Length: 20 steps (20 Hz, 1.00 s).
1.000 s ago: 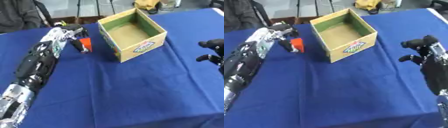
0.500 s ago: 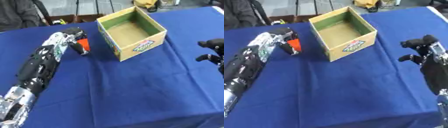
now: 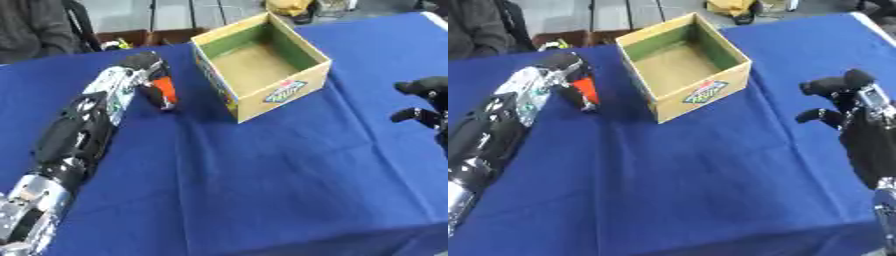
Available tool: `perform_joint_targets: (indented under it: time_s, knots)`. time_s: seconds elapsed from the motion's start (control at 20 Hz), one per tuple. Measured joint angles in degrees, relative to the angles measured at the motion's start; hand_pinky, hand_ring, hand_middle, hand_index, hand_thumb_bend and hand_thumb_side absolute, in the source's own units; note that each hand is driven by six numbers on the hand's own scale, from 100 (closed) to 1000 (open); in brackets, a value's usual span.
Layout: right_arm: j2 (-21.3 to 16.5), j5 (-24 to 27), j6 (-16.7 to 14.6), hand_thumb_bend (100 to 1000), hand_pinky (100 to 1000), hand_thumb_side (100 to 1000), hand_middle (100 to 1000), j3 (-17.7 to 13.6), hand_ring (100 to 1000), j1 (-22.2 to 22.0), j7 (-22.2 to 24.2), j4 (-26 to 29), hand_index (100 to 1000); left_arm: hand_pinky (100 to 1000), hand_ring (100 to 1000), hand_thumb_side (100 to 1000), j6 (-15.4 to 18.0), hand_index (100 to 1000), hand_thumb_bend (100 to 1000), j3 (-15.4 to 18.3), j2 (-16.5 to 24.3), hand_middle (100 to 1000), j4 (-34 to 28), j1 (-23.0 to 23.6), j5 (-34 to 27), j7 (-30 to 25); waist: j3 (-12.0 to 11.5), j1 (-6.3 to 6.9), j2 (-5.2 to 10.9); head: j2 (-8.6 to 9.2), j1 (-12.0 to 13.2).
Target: Pick up objects on the table and place them in the box.
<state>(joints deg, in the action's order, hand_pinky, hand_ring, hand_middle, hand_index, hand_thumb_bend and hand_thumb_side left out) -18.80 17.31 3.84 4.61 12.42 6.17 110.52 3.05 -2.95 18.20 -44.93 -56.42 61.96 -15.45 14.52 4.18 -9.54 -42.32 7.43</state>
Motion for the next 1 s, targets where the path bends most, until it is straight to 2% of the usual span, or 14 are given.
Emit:
perform_joint_targets:
  time_s: [0.25,0.4,0.7,0.8,0.9,0.95,1.0]
  knots:
    - [0.0,0.0,0.0,100,567,810,624,0.0,855,0.0,0.1,0.0,674,347,365,201,0.0,481,602,0.0,0.0,324,-6.6,-2.7,-3.6,1.2,0.6,0.13,0.16,0.00,0.1]
    - [0.0,0.0,0.1,100,567,811,624,0.1,855,0.0,0.3,0.0,674,417,430,215,-0.7,533,629,-0.1,-0.9,379,-8.2,-3.5,-4.9,3.1,1.6,0.29,0.36,0.02,0.6]
    - [0.0,0.2,0.4,100,568,814,624,0.9,856,0.5,1.2,0.0,675,469,483,231,-2.3,584,646,-0.4,-5.3,430,-4.7,-3.0,-2.3,6.6,4.2,0.67,-0.09,0.62,2.1]
    - [0.1,0.2,0.5,100,568,814,624,1.1,856,0.7,1.4,0.0,675,469,485,229,-2.8,581,633,-0.3,-6.5,429,-3.1,-2.5,-0.9,8.6,4.8,0.74,-0.38,0.74,2.4]
    - [0.1,0.2,0.6,100,568,816,624,1.2,856,0.8,1.6,0.0,675,506,527,247,-3.2,621,648,-0.1,-7.3,465,-2.2,-2.4,0.0,11.2,5.3,0.94,-0.60,0.93,2.6]
    - [0.2,0.2,0.6,100,568,815,624,1.2,856,0.8,1.7,-0.1,674,539,569,291,-3.3,673,719,0.0,-7.7,514,-1.9,-2.4,0.4,12.6,5.5,1.04,-0.62,1.06,2.7]
    - [0.2,0.2,0.7,100,568,815,623,1.3,856,0.9,1.8,-0.1,674,597,652,372,-3.2,755,858,0.0,-8.0,604,-1.6,-2.4,0.6,13.9,5.7,1.09,-0.65,1.08,2.7]
